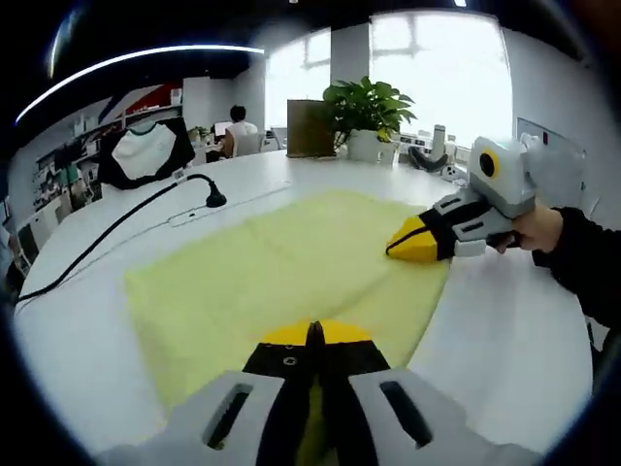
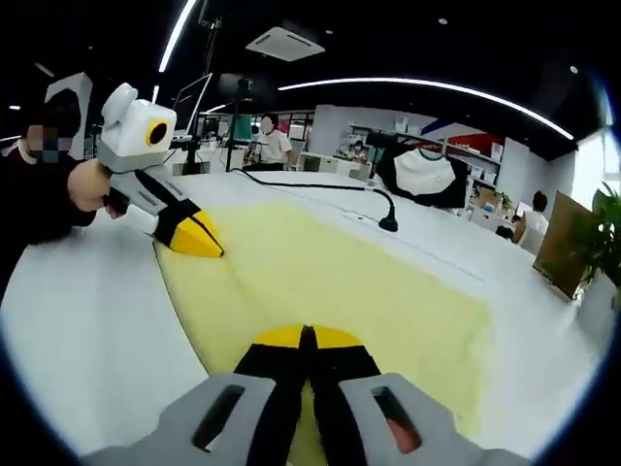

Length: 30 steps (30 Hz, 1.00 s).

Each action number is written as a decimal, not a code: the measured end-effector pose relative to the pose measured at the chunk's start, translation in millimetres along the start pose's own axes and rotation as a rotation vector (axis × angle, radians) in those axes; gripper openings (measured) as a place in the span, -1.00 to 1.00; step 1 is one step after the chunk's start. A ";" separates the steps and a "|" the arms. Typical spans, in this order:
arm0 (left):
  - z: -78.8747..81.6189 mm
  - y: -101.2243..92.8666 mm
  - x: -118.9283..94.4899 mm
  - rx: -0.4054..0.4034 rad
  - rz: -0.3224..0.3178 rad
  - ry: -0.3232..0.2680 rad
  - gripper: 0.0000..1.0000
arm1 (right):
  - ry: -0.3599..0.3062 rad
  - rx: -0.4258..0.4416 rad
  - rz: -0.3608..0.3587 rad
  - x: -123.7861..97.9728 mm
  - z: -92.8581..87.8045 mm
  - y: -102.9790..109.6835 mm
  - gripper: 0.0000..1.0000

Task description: Fold the garment on the visible template until the final outline fits inside the template.

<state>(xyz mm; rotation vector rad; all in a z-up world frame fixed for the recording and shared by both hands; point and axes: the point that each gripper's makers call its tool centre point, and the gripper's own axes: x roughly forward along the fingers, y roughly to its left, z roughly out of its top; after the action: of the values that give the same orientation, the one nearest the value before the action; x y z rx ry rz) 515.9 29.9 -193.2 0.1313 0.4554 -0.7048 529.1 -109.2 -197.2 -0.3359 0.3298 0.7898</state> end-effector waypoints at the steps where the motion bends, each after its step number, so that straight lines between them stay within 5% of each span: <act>1: -2.0 1.9 -3.5 0.019 0.008 0.004 -0.99 | 0.003 0.002 -0.009 -2.7 -2.1 -3.2 -1.00; 20: -10.2 46.6 -37.6 -0.011 0.078 -0.022 -0.99 | 0.040 0.025 -0.124 -40.9 -22.0 -55.1 -1.00; 30: -13.6 48.5 -44.1 -0.021 0.098 -0.019 -0.99 | 0.053 0.074 -0.178 -60.4 -39.8 -74.3 -1.00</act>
<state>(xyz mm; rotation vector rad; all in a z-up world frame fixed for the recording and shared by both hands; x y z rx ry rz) 513.1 96.6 -187.4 0.1257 0.4352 -0.6045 537.5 -212.5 -195.6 -0.3125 0.3720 0.5936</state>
